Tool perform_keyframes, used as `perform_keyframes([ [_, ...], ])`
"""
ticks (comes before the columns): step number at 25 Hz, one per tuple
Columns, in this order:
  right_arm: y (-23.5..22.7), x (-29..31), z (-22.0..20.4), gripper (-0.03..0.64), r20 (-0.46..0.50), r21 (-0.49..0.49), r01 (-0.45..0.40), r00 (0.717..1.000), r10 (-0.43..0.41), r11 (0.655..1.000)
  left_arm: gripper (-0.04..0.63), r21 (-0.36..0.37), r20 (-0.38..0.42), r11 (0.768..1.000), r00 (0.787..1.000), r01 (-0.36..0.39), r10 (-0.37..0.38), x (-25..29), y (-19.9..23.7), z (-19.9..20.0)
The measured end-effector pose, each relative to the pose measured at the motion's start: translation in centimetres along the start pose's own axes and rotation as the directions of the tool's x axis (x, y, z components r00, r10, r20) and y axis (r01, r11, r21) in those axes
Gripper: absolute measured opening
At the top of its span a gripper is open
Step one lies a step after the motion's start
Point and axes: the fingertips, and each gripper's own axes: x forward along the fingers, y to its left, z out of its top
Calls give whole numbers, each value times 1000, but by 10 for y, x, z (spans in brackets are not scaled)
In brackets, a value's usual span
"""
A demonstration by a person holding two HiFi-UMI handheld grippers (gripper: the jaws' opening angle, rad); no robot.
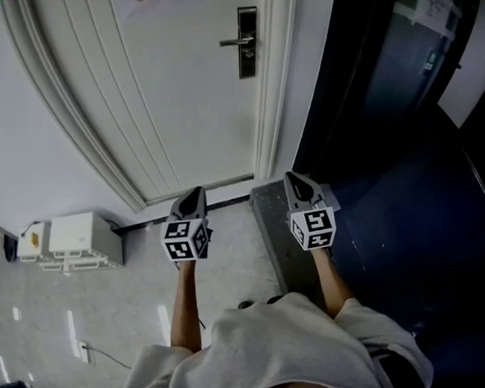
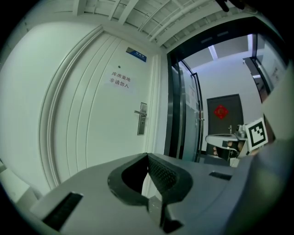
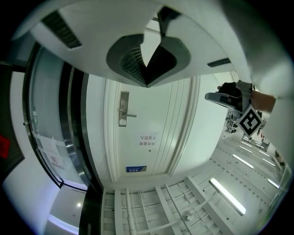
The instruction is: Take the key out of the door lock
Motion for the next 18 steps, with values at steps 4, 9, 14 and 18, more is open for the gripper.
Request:
perform_keyframes([
  [4,-12,20,-8,23,-10,-6,9,1000,-9,1000,18,-14,-1,1000,1000,11,-11,30,9,-1],
  [9,-32,45,-23,23,-33,9,19,999,-19,1000,18,-18,-25,999,999,30,-31,67,11,-3],
  [14,-57,85,-43,23,-50,30,13,999,-11,999,18,-16,-51,999,998,32,-33,116,18,-11],
  [18,-80,140,-53,23,-52,40,-2,999,4,999,18,-11,-63,1000,998,16,-16,166,37,-8],
])
